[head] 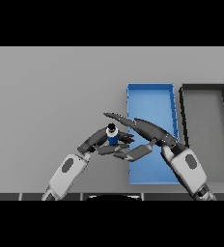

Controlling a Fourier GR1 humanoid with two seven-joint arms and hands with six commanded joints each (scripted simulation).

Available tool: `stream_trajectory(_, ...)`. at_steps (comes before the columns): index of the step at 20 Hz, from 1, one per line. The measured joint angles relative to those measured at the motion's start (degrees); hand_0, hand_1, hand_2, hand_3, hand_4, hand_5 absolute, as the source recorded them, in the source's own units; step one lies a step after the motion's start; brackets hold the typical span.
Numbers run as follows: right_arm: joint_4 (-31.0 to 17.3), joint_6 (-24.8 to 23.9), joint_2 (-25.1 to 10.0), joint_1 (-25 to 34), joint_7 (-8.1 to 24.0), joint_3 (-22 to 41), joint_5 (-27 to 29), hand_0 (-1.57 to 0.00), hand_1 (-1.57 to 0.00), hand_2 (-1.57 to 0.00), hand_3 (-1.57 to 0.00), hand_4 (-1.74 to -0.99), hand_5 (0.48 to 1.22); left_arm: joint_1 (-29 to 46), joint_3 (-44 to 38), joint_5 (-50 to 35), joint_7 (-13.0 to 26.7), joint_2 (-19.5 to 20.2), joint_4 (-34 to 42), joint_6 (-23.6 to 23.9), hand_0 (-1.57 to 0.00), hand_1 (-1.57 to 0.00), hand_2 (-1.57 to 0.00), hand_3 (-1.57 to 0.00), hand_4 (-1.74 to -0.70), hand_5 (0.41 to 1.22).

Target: Pick up the blue pipe and place it into the blue bin.

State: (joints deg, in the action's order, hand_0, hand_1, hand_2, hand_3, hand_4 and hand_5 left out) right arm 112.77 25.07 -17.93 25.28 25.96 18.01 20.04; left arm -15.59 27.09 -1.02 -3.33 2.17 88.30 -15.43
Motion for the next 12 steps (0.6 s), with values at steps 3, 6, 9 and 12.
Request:
stream_trajectory(3, -3.6, 0.7, 1.7, 4.8, 2.0, 0.9, 0.1, -0.02, -0.03, -0.08, 0.00, -1.186, 0.521, 0.4, 0.2, 1.1, 1.4, -1.0, 0.2, 0.3, -1.57, -1.57, -1.57, -1.57, -1.47, 1.221)
stream_trajectory(6, -6.7, 1.9, 3.4, 7.3, 2.3, 2.0, -0.8, -0.07, -0.11, -0.17, -0.04, -1.204, 0.497, -0.2, -0.4, 2.4, 1.0, -1.1, -0.5, 0.4, -1.57, -1.57, -1.57, -1.57, -1.47, 1.221)
stream_trajectory(9, -8.9, 3.0, 4.6, 9.3, 2.2, 2.6, -1.0, -0.51, -0.53, -0.54, -0.40, -1.331, 0.489, 0.6, -0.2, 2.6, 2.1, -1.5, 0.7, 0.1, -1.57, -1.57, -1.57, -1.57, -1.56, 1.221)
stream_trajectory(12, -9.9, 3.0, 6.4, 9.6, 1.3, 3.3, -1.3, -1.01, -1.02, -1.04, -0.87, -1.514, 0.550, 0.8, -0.5, 3.4, 5.2, -0.7, 1.1, -0.1, -1.57, -1.57, -1.57, -1.57, -1.64, 1.221)
